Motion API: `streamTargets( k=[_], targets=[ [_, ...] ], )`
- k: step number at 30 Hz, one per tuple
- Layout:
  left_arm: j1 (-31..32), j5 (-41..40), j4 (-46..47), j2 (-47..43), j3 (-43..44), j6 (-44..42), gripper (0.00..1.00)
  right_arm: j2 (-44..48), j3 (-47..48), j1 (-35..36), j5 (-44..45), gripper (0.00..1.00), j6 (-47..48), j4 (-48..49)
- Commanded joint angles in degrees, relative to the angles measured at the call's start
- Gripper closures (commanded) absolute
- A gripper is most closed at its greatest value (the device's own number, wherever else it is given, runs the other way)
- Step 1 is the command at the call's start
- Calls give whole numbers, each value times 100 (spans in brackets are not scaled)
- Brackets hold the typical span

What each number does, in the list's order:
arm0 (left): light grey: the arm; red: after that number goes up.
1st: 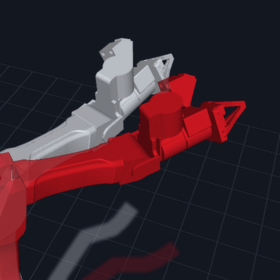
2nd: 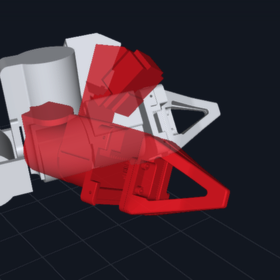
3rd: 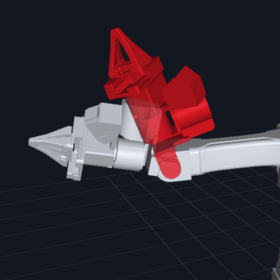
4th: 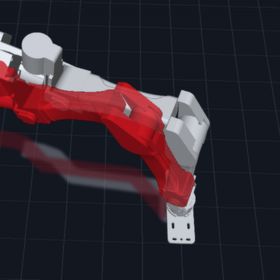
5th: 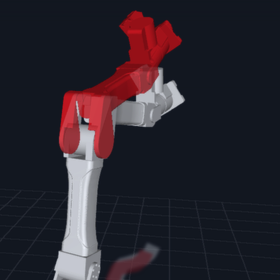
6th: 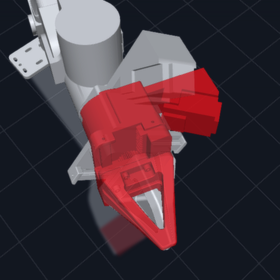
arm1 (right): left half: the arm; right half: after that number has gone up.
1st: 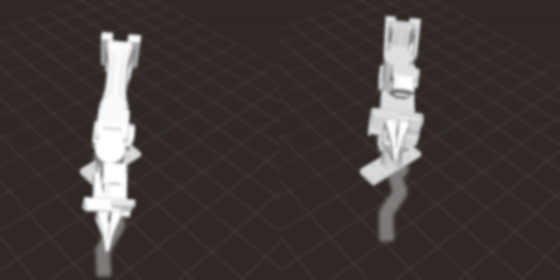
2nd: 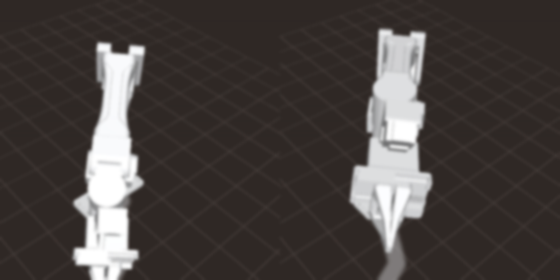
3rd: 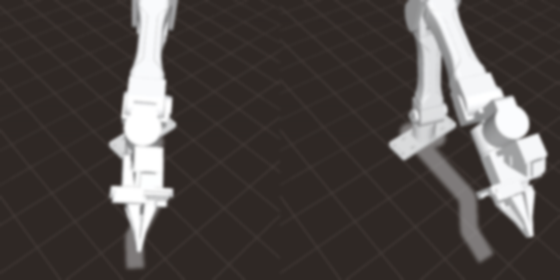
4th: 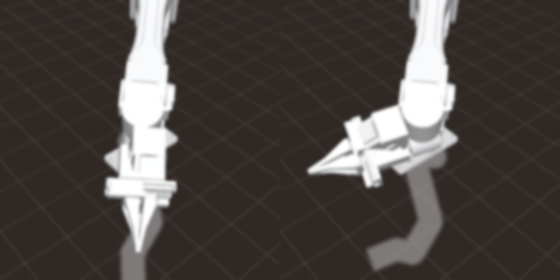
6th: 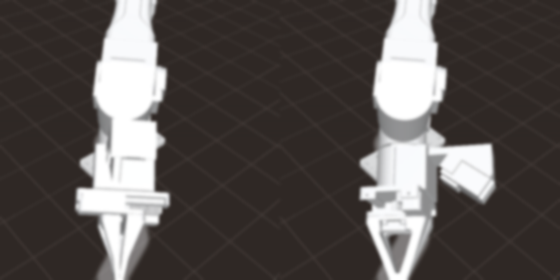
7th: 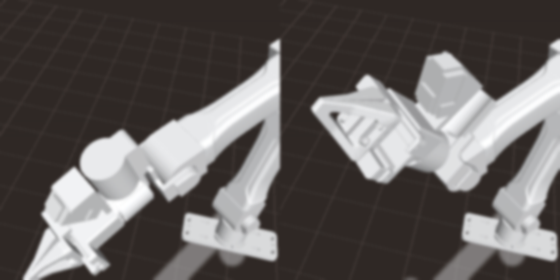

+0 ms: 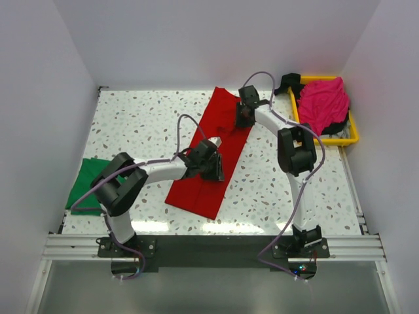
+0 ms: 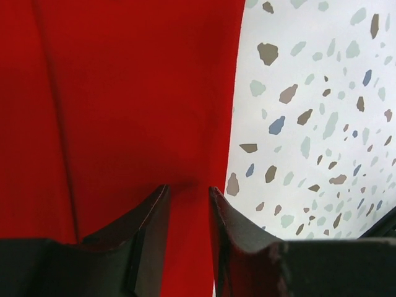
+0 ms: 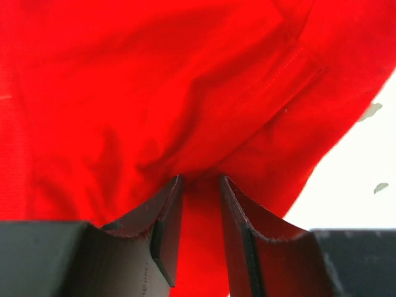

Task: Fold and stack the t-shirts
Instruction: Fold the tshirt

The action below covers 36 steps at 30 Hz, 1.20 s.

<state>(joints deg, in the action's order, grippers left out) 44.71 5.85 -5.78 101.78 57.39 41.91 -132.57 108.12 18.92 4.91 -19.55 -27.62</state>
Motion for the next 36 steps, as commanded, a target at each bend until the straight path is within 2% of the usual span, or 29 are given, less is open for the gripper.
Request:
streamTargets(
  k=[1, 8, 13, 17, 19, 21, 23, 25, 29, 32, 35, 36],
  targets=[
    [38, 179, 393, 246, 79, 106, 65, -320, 499, -55, -51, 66, -75, -68],
    [47, 435, 701, 773, 475, 300, 66, -919, 1193, -195, -191, 65, -5, -191],
    [47, 671, 859, 1151, 940, 502, 66, -1393, 2055, -327, -472, 63, 65, -279],
    [56, 848, 930, 1415, 1327, 573, 65, -1605, 2547, -354, -692, 54, 249, -270],
    [38, 909, 921, 1415, 1529, 555, 63, -1544, 2697, -354, -754, 45, 311, -262],
    [-14, 927, 895, 1345, 1670, 511, 60, -1325, 2689, -354, -763, 41, 355, -253],
    [-67, 945, 894, 1161, 1688, 441, 56, -1114, 2627, -354, -772, 31, 390, -244],
    [-155, 997, 886, 933, 1609, 379, 54, -728, 2478, -362, -746, 23, 382, -271],
    [-357, 1085, 807, 397, 1241, 335, 50, 98, 1996, -371, -526, 14, 260, -385],
    [-515, 963, 623, -174, 584, 256, 49, 942, 1127, -371, -430, 8, -29, -359],
    [-656, 691, 317, -833, -66, 239, 48, 1961, -305, -327, -429, 2, -294, 17],
    [-691, 594, 201, -1000, -200, 221, 48, 2242, -1100, -275, -394, 1, -356, 115]
  ],
)
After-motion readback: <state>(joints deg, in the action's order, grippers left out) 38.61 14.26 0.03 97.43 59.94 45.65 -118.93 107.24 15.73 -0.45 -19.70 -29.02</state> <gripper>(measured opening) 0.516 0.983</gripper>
